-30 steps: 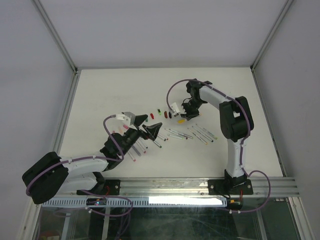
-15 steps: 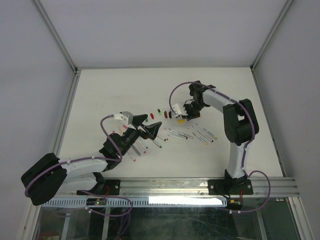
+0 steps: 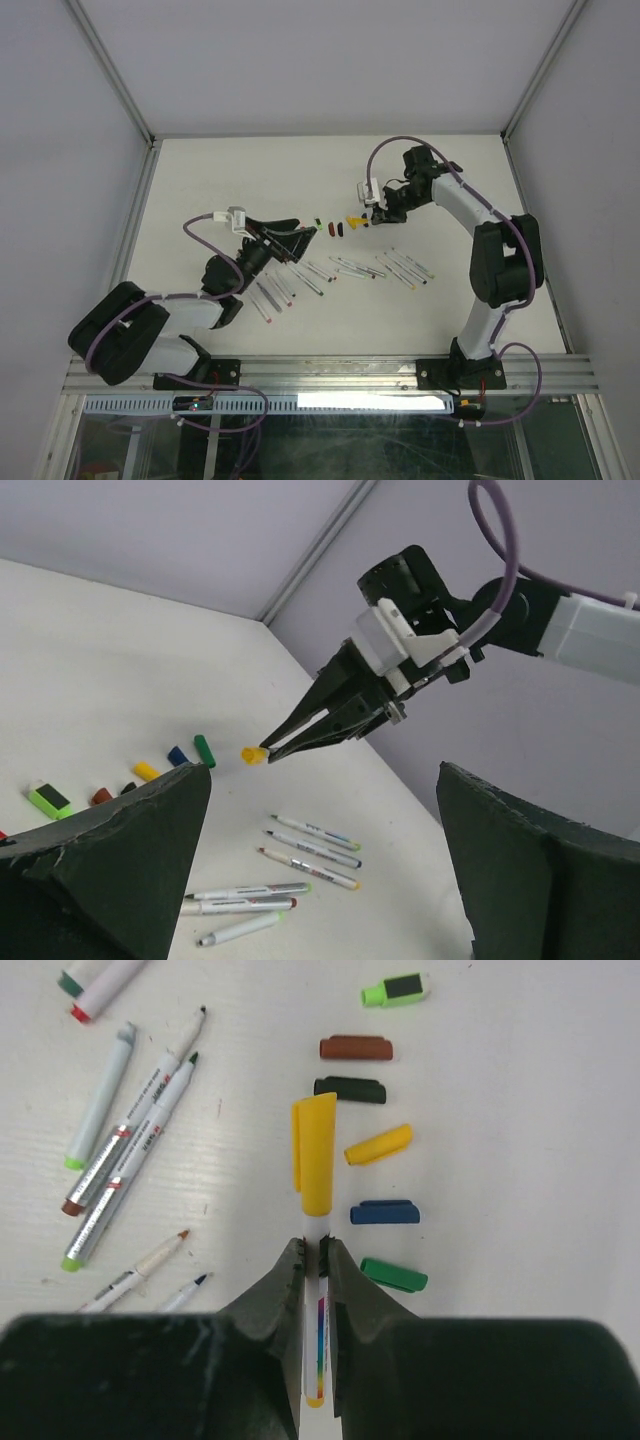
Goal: Open the pen caps
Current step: Pick up the pen from the center of the board.
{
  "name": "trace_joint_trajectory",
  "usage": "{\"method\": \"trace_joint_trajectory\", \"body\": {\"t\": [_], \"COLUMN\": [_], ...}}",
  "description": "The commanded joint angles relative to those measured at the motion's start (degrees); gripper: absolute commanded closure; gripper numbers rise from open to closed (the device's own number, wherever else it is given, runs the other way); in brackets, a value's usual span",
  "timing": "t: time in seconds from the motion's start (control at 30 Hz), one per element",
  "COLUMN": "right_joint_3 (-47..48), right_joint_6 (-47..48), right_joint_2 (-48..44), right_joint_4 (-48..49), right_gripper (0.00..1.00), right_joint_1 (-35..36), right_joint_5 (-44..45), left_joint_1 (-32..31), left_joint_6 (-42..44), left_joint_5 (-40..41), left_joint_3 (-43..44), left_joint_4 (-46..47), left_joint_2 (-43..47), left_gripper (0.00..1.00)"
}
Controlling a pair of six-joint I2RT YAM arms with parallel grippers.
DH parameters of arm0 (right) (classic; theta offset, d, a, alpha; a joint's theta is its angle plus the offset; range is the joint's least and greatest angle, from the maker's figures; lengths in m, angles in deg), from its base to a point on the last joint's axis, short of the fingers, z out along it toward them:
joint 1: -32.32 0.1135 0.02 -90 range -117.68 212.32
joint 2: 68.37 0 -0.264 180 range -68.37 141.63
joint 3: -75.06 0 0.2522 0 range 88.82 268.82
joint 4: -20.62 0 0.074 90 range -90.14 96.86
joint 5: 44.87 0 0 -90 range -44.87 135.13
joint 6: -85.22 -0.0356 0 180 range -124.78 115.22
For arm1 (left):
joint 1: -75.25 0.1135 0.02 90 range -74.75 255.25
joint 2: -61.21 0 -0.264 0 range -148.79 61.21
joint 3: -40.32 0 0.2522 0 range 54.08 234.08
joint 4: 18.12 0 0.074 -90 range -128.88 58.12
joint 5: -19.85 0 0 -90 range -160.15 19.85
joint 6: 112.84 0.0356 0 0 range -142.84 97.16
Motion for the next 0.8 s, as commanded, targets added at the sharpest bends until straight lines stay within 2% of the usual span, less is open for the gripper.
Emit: {"method": "trace_joint_trajectory", "body": {"t": [0.0, 0.13, 0.33, 0.6, 0.77], "right_joint_3": [2.8, 1.8, -1.4, -1.9, -2.1], "right_joint_6": [-10.6, -20.2, -35.1, -38.5, -39.9], "right_joint_2": [-5.0, -7.5, -9.5, -8.6, -8.2], "right_joint_4": [1.1, 4.7, 14.0, 15.6, 16.1], "right_gripper": [1.00, 1.00, 1.00, 1.00, 1.00], "right_joint_1": [-0.9, -0.9, -0.9, 1.0, 1.7], "right_joint_5": [-12.8, -18.8, -23.2, -23.5, -23.3], "left_joint_1": [3.1, 2.9, 1.1, -1.2, -1.9], "left_joint_6": [-15.8, -21.9, -22.8, -20.4, -19.5], "left_joint_5": [-7.1, -7.8, 1.2, 4.2, 6.9], "left_joint_3": [3.2, 9.5, 13.9, 21.0, 23.3], "left_joint_4": [16.7, 16.7, 12.5, 9.6, 4.8], "left_joint_2": [-7.5, -16.0, -21.8, -26.6, -27.3], "left_gripper": [0.01, 0.02, 0.01, 0.07, 0.18]}}
